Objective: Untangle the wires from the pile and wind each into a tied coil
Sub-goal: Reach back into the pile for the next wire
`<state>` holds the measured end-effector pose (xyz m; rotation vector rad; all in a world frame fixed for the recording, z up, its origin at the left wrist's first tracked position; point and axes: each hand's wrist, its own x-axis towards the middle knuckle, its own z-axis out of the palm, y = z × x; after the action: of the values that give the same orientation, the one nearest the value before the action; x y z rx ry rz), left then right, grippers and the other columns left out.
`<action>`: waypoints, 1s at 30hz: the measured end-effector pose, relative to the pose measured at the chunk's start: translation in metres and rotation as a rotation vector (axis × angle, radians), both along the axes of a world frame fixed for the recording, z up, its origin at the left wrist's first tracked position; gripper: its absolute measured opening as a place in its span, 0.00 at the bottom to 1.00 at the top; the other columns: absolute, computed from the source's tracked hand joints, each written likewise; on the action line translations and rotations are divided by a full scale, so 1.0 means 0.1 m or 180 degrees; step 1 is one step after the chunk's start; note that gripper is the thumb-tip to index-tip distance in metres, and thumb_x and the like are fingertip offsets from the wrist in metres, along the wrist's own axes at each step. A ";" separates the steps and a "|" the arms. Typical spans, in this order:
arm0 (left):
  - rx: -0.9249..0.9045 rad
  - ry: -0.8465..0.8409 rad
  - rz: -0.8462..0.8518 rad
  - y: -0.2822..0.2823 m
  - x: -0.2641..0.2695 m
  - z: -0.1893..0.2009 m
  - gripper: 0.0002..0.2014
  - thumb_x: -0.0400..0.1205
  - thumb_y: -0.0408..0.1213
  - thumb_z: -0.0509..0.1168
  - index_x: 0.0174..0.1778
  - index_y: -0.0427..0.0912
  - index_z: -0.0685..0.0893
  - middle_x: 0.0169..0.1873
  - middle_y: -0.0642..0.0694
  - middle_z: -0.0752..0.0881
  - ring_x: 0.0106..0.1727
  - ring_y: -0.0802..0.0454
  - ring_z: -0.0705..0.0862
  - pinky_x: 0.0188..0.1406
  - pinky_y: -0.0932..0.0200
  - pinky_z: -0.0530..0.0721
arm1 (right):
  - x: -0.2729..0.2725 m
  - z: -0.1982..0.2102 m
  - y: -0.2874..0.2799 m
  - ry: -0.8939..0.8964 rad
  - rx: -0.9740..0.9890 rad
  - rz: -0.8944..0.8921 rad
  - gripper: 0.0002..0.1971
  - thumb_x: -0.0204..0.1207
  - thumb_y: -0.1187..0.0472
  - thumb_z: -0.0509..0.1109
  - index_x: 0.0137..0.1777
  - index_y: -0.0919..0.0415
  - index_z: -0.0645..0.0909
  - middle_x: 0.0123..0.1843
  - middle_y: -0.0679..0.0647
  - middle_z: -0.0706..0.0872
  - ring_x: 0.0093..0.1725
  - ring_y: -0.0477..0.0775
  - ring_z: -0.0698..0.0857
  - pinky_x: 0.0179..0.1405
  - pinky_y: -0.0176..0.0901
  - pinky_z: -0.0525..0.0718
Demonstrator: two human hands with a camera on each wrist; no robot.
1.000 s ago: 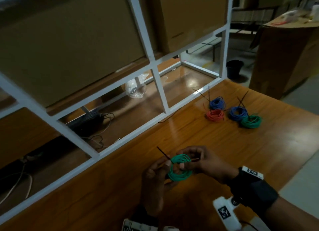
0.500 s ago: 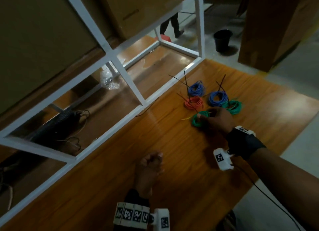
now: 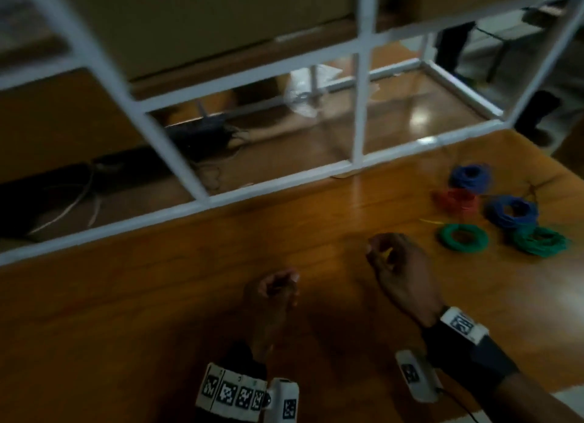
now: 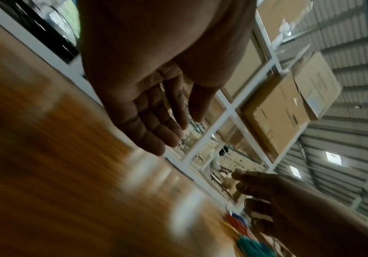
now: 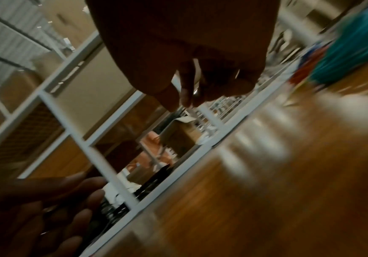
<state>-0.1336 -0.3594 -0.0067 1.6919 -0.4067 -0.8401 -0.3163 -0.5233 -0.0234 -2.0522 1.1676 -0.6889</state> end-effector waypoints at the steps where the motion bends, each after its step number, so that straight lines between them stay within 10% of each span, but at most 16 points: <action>1: -0.0029 -0.0054 0.0150 0.16 0.15 0.04 0.06 0.80 0.37 0.72 0.52 0.44 0.89 0.41 0.43 0.92 0.40 0.49 0.89 0.39 0.59 0.87 | 0.20 0.07 0.14 -0.0005 -0.0008 0.0204 0.11 0.83 0.45 0.70 0.57 0.50 0.85 0.49 0.46 0.87 0.39 0.43 0.83 0.34 0.48 0.82; 4: -0.0033 -0.0360 0.0489 0.75 0.66 0.09 0.07 0.81 0.43 0.72 0.50 0.44 0.90 0.36 0.46 0.92 0.37 0.53 0.89 0.36 0.64 0.86 | 0.85 0.24 0.63 -0.0143 -0.0131 0.0871 0.05 0.84 0.51 0.71 0.52 0.51 0.85 0.43 0.44 0.86 0.36 0.43 0.83 0.28 0.38 0.75; 9: 0.0196 -0.0606 0.0816 2.02 1.69 -0.06 0.08 0.79 0.52 0.72 0.49 0.55 0.91 0.38 0.53 0.91 0.37 0.57 0.88 0.36 0.58 0.85 | 2.07 0.17 1.64 0.0223 0.0220 0.1926 0.10 0.86 0.49 0.68 0.48 0.52 0.85 0.36 0.55 0.85 0.30 0.58 0.81 0.26 0.51 0.77; 15: 0.0305 -0.0834 0.1421 3.20 2.69 -0.17 0.12 0.80 0.26 0.71 0.46 0.51 0.88 0.45 0.49 0.91 0.52 0.48 0.89 0.58 0.41 0.87 | 3.33 -0.06 2.43 0.1051 0.0327 0.2901 0.11 0.86 0.53 0.70 0.66 0.44 0.84 0.58 0.43 0.89 0.48 0.44 0.89 0.48 0.49 0.91; 19: 0.0551 -0.0998 0.1425 3.42 3.02 -0.13 0.13 0.78 0.38 0.75 0.57 0.52 0.86 0.53 0.47 0.90 0.56 0.47 0.88 0.58 0.38 0.86 | 3.85 -0.19 2.73 0.1405 -0.0205 0.2813 0.33 0.83 0.48 0.72 0.86 0.49 0.65 0.75 0.44 0.73 0.55 0.50 0.87 0.52 0.41 0.86; 25: 0.0960 -0.2450 0.0142 3.25 3.16 -0.03 0.37 0.80 0.61 0.64 0.83 0.65 0.57 0.85 0.54 0.56 0.82 0.53 0.57 0.75 0.48 0.66 | 4.11 0.05 2.98 0.0780 0.0147 0.3026 0.15 0.91 0.57 0.60 0.58 0.62 0.88 0.47 0.57 0.91 0.41 0.55 0.89 0.34 0.40 0.81; 30: 0.1268 -0.2938 -0.0636 3.01 3.33 -0.10 0.26 0.82 0.62 0.48 0.67 0.57 0.82 0.69 0.53 0.82 0.75 0.51 0.74 0.81 0.45 0.57 | 3.85 0.44 2.71 0.0289 0.0239 0.2975 0.11 0.89 0.50 0.62 0.53 0.41 0.87 0.27 0.52 0.82 0.21 0.42 0.76 0.23 0.34 0.69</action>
<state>0.1991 -0.0582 -0.0163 2.3925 -1.0977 -0.2207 0.0689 -0.2522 0.0208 -2.2540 0.1719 -0.0852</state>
